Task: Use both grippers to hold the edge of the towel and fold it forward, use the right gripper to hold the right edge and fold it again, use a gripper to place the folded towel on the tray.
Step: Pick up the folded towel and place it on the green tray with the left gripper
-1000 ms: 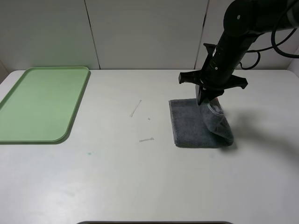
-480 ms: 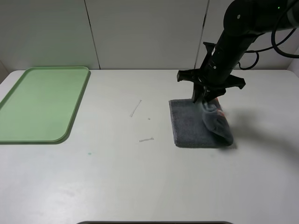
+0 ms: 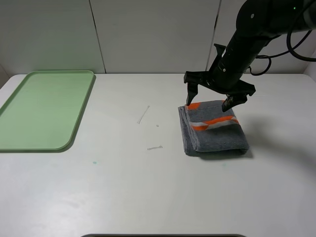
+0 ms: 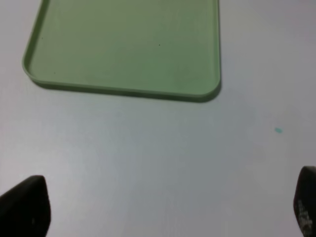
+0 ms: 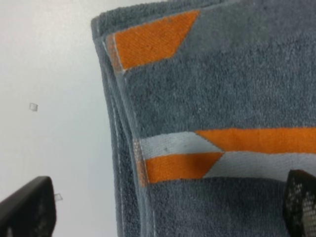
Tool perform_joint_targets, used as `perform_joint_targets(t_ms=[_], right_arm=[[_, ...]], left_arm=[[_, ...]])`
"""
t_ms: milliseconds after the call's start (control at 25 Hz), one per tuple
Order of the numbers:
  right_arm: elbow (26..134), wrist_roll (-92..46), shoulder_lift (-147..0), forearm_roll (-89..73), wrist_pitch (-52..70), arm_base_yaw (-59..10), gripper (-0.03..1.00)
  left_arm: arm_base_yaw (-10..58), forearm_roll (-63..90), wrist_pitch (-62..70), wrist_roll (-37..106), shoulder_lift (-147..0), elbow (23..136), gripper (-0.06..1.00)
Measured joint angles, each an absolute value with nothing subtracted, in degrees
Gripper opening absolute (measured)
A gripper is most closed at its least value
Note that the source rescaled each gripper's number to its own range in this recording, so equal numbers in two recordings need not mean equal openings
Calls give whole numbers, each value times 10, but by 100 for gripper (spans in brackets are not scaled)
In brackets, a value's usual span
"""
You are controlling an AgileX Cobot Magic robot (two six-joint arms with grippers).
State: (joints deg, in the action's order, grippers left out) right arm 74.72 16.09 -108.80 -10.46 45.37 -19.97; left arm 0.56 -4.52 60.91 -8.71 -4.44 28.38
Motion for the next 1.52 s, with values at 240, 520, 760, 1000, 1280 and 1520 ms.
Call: perform_joint_targets(t_ms=[240,520,760,1000,1280,1520], right_arm=[[747,137,-1083,-105,497,-200,100],[747,84,-1032,-101,588,-200,100],[747,58,-970,-86,665,-200,100],[747,54,-907,-74,692,-200,100],[718,53,-813,-69,693,-200,100],[641,52,-723,-67,694,-200,100]], left_arm=[[6,-45,609,-87,-44,284,100],[6,-45,609,-87,-44,284,100],[6,-45,609,-87,-44,284,100],[6,-45,609,-87,-44,284,100],[6,-45,609,-87,-44,284,100],[6,-45,609,-87,-44,284,100]])
